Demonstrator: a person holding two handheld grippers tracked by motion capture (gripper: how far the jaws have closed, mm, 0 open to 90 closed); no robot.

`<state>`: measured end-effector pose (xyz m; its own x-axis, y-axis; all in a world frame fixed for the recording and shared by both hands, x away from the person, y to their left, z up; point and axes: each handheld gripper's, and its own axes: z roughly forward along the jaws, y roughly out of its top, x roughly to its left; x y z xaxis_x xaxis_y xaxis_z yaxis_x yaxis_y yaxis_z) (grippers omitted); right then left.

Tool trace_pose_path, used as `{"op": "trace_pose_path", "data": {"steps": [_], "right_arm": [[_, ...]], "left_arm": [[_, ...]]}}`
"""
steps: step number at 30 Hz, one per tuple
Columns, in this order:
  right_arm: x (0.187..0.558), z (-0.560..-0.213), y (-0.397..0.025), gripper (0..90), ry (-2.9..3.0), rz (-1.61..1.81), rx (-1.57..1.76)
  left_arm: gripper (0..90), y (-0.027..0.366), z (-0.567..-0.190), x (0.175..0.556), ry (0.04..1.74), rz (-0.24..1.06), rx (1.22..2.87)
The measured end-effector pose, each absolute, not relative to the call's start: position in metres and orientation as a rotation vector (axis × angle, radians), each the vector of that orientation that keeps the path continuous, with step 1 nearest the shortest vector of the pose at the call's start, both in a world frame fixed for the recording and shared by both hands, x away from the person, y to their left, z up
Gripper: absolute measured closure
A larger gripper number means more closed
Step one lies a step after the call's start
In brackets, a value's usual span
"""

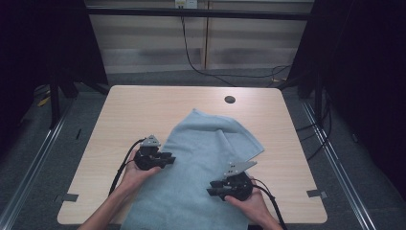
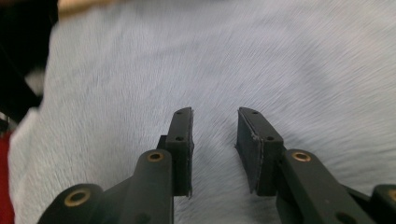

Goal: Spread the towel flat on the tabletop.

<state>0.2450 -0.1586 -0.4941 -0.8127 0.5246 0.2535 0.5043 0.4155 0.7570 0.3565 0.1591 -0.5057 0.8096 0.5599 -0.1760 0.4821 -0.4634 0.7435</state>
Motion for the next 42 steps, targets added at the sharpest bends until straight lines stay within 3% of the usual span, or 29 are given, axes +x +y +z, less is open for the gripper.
{"op": "trace_pose_path", "data": {"steps": [5,11,18,25,33,35,42], "right_arm": [[0.265,-0.474,-0.189,68.3,2.423,1.379,1.094],[0.294,-0.48,-0.221,69.8,2.266,1.272,1.271],[0.317,-0.501,-0.209,71.4,2.332,1.132,1.286],[0.359,-0.506,-0.212,75.1,2.286,1.074,1.337],[0.409,-0.505,-0.208,68.0,2.228,0.981,1.373],[0.407,-0.504,-0.206,63.7,2.229,1.0,1.383],[0.361,-0.486,-0.194,63.4,2.304,1.165,1.235]], "left_arm": [[72.5,0.159,-0.505,0.349,0.698,0.198,2.197],[72.8,0.182,-0.503,0.324,0.703,0.192,2.21],[73.0,0.217,-0.503,0.289,0.736,0.146,2.172],[72.2,0.225,-0.504,0.282,0.735,0.114,2.154],[70.3,0.222,-0.505,0.287,0.752,0.107,2.14],[67.3,0.223,-0.505,0.289,0.765,0.084,2.129],[66.9,0.223,-0.489,0.317,0.823,0.126,2.063]]}}
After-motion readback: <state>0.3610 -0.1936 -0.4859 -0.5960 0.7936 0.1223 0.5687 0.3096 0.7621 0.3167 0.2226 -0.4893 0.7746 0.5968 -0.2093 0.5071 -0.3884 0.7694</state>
